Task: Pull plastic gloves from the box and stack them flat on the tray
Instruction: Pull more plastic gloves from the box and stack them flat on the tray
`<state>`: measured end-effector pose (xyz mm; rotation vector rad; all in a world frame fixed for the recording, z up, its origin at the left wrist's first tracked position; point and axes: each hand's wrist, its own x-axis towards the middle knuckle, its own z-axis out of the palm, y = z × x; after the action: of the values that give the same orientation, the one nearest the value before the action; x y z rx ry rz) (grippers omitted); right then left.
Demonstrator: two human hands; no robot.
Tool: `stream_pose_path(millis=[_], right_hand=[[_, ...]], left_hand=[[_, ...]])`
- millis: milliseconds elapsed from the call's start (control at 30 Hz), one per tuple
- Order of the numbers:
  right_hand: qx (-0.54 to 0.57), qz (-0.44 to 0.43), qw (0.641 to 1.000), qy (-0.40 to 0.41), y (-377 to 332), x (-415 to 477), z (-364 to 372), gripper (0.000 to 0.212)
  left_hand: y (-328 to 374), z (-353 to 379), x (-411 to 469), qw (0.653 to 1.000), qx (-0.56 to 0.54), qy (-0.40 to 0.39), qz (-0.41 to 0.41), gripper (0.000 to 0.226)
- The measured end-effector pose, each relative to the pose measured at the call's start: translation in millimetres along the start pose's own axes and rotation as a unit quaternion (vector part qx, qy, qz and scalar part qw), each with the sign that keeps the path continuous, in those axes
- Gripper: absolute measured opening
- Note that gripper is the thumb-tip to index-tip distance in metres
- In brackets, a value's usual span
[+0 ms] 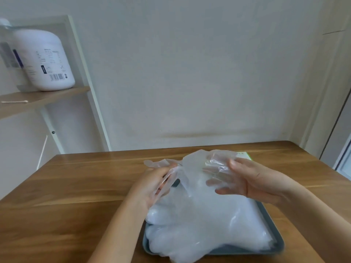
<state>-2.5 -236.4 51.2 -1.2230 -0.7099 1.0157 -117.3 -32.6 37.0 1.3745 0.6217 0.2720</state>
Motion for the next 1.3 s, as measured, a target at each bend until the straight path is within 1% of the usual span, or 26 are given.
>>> stream_pose_path(millis=[33, 67, 133, 167, 200, 267, 333, 400, 467, 533, 667, 700, 733, 767, 800, 833, 867, 900, 933, 967, 1000, 1033, 1100, 1167, 1300], right_hand=[[-0.027, 0.000, 0.999, 0.026, 2, -1, 6, 0.078], [-0.049, 0.000, 0.997, 0.063, 4, -1, 12, 0.063], [-0.075, -0.004, 0.986, 0.151, 8, 0, 21, 0.031], [-0.081, -0.006, 0.979, 0.186, 10, 1, 24, 0.021], [-0.085, -0.008, 0.973, 0.213, 11, 1, 28, 0.019], [-0.125, -0.012, 0.958, 0.257, 13, -1, 27, 0.023], [-0.229, -0.008, 0.928, 0.294, 19, -3, 21, 0.029], [-0.344, 0.015, 0.886, 0.311, 28, -4, 12, 0.033], [-0.429, 0.054, 0.845, 0.315, 38, -8, 3, 0.036], [-0.486, 0.081, 0.808, 0.323, 47, -11, -2, 0.036], [-0.560, 0.109, 0.755, 0.322, 59, -14, -6, 0.037], [-0.575, 0.112, 0.743, 0.322, 62, -13, -6, 0.037], [-0.585, 0.113, 0.734, 0.325, 65, -12, -7, 0.038], [-0.592, 0.113, 0.728, 0.327, 67, -11, -7, 0.039], [-0.596, 0.111, 0.724, 0.330, 69, -10, -7, 0.039], [-0.599, 0.110, 0.721, 0.332, 71, -10, -7, 0.040], [-0.602, 0.107, 0.718, 0.333, 72, -9, -6, 0.040], [-0.605, 0.104, 0.716, 0.333, 73, -9, -5, 0.040], [-0.607, 0.102, 0.713, 0.335, 73, -9, -4, 0.040], [-0.608, 0.101, 0.710, 0.339, 74, -9, -4, 0.040], [-0.609, 0.100, 0.707, 0.344, 75, -8, -4, 0.041], [-0.608, 0.100, 0.706, 0.349, 75, -8, -4, 0.043], [-0.604, 0.095, 0.710, 0.349, 76, -9, -5, 0.043], [-0.607, 0.089, 0.711, 0.345, 77, -10, -5, 0.041], [-0.631, 0.103, 0.689, 0.341, 74, -11, 0, 0.042]], left_hand=[[3, -2, -3, 1.000, 0.019, -0.014, -0.006, 0.026], [6, -5, -6, 0.999, 0.038, -0.023, -0.014, 0.022], [9, -14, -6, 0.994, 0.091, -0.046, -0.023, 0.025], [9, -19, -6, 0.989, 0.130, -0.072, -0.029, 0.023], [10, -23, -7, 0.979, 0.169, -0.105, -0.038, 0.020], [9, -29, -6, 0.958, 0.236, -0.154, -0.055, 0.022], [5, -34, 0, 0.943, 0.290, -0.152, -0.057, 0.026], [0, -35, 5, 0.934, 0.325, -0.144, -0.047, 0.030], [-5, -34, 7, 0.923, 0.363, -0.126, -0.034, 0.031], [-8, -31, 10, 0.897, 0.430, -0.101, -0.021, 0.033], [-12, -29, 16, 0.858, 0.513, -0.042, 0.001, 0.032], [-14, -31, 17, 0.846, 0.533, -0.009, 0.023, 0.031], [-15, -31, 18, 0.835, 0.546, 0.033, 0.063, 0.029], [-15, -29, 15, 0.825, 0.543, 0.088, 0.127, 0.023], [-14, -23, 10, 0.827, 0.510, 0.128, 0.200, 0.014], [-13, -15, 4, 0.833, 0.461, 0.140, 0.272, 0.006], [-13, -4, -2, 0.841, 0.418, 0.113, 0.325, 0.009], [-15, 7, -6, 0.849, 0.385, 0.054, 0.357, 0.013], [-19, 20, -13, 0.850, 0.375, -0.014, 0.371, 0.012], [-25, 33, -19, 0.838, 0.387, -0.079, 0.377, 0.009], [-32, 45, -25, 0.819, 0.406, -0.128, 0.384, 0.008], [-41, 54, -26, 0.802, 0.421, -0.158, 0.394, 0.013], [-57, 66, -25, 0.779, 0.460, -0.180, 0.388, 0.022], [-65, 72, -21, 0.756, 0.513, -0.188, 0.361, 0.027], [-64, 81, -20, 0.684, 0.628, -0.201, 0.312, 0.025]])
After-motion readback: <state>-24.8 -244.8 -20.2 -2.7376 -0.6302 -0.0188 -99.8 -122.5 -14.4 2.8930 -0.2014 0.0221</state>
